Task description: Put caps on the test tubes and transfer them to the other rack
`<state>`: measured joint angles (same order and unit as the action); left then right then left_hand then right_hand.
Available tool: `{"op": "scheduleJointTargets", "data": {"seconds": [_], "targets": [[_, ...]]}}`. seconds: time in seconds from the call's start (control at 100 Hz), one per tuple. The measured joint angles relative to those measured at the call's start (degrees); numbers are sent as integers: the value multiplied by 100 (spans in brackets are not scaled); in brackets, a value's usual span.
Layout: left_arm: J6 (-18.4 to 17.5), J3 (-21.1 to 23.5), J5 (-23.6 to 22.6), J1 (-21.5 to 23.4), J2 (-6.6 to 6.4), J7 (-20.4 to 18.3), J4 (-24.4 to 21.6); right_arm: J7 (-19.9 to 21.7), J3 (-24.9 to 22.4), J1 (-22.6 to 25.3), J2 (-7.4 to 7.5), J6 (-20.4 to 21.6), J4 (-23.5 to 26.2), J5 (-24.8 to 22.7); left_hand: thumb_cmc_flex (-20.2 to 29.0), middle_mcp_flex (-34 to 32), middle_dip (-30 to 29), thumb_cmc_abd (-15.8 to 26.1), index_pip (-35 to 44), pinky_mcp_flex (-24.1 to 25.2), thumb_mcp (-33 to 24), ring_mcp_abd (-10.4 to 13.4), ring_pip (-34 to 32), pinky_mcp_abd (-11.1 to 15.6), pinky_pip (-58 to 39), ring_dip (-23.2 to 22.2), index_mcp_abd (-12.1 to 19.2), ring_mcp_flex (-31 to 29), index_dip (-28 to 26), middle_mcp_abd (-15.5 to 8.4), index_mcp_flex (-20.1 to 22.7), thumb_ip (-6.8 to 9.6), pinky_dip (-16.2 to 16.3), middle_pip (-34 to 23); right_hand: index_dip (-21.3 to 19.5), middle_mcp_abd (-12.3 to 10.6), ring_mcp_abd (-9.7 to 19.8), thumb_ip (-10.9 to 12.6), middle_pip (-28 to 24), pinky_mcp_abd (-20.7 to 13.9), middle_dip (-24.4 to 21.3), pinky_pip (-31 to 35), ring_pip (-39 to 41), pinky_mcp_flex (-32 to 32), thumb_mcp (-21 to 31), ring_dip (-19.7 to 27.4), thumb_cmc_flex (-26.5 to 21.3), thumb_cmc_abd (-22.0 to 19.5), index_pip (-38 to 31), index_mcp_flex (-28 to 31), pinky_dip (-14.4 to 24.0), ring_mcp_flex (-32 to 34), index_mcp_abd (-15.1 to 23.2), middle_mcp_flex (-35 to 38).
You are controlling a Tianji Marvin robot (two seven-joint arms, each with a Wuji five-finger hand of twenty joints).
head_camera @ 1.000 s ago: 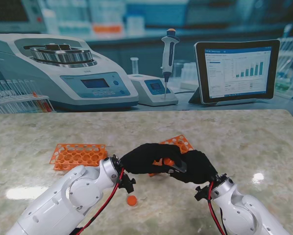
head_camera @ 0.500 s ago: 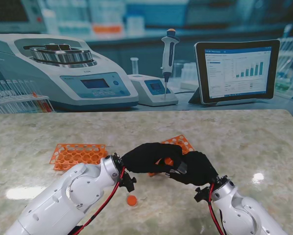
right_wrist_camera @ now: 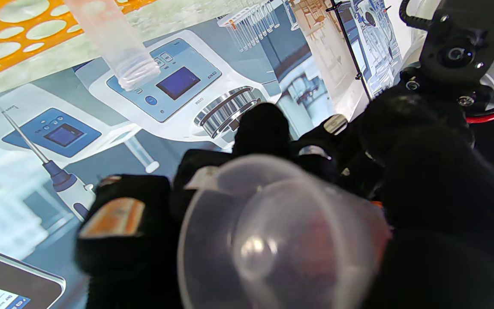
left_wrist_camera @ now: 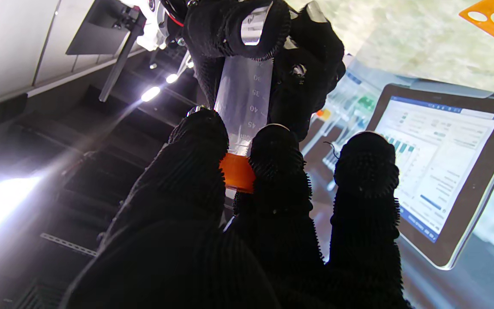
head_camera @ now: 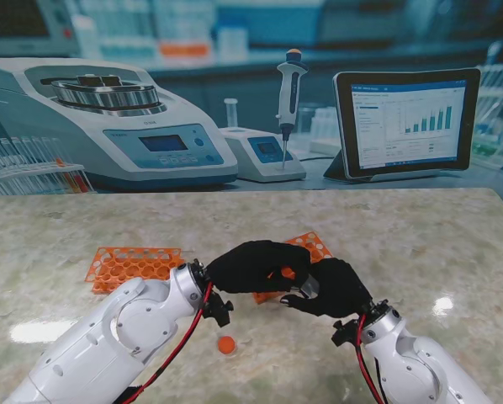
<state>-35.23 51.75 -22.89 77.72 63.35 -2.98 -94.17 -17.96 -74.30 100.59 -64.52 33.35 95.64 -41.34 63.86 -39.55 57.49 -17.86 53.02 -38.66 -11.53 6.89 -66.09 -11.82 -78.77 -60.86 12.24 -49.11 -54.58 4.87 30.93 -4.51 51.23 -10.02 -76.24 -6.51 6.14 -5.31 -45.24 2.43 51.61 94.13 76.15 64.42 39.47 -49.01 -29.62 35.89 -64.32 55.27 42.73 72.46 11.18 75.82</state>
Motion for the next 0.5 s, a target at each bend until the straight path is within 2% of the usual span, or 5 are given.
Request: {"op": "scheduleJointTargets", "data": {"seconds": [0.06, 0.13, 0.15, 0.38, 0.5], "targets": [[-7, 24, 5, 0, -1, -17, -26, 0, 13, -15, 0, -1, 0, 1, 0, -57, -15, 0, 0, -4, 0, -8, 33, -3, 32, 7, 0, -35, -45, 3, 5, -8, 0, -94, 37, 37, -29, -24, 46, 67, -36, -67, -107, -18, -55, 61, 0, -4, 72, -16, -8, 5, 0, -12], [-23, 52, -1, 0, -2, -26, -65, 5, 34, -35, 0, -6, -2, 2, 0, -89, -29, 0, -1, -13, 0, -65, 36, -8, 78, 31, 0, -54, -59, -74, 46, -63, -2, -935, 164, 49, -70, -30, 173, 112, -138, -208, -286, -29, -119, 92, 0, -4, 219, -19, -76, 54, 57, -15], [-28, 59, -10, 1, -3, -29, -78, 6, 41, -42, -1, -6, -3, 2, 0, -92, -29, 0, -1, -15, 0, -73, 36, -8, 80, 45, 0, -56, -59, -64, 51, -107, -2, -957, 216, 82, -80, -33, 222, 119, -172, -256, -393, -44, -121, 132, 0, -4, 239, -25, -80, 58, 101, -75], [-40, 162, -43, 44, -29, -107, -197, 8, 97, -104, -10, -19, -4, 12, 0, -151, -86, 0, -1, -66, 0, -111, 52, -11, 178, 52, 0, -57, -59, -6, 57, -107, -3, -961, 651, 216, -126, -97, 640, 243, -481, -676, -933, -159, -327, 300, -5, -6, 694, -84, -166, 66, 289, -251], [-56, 199, -72, 57, -40, -122, -233, 5, 113, -121, -16, -28, -6, 12, 0, -162, -94, 0, -1, -74, 0, -120, 70, -13, 228, 52, 0, -57, -60, -2, 61, -108, -8, -961, 1390, 348, -198, -100, 996, 328, -761, -1025, -1503, -285, -466, 495, -103, -10, 1102, -232, -227, 128, 342, -350]]}}
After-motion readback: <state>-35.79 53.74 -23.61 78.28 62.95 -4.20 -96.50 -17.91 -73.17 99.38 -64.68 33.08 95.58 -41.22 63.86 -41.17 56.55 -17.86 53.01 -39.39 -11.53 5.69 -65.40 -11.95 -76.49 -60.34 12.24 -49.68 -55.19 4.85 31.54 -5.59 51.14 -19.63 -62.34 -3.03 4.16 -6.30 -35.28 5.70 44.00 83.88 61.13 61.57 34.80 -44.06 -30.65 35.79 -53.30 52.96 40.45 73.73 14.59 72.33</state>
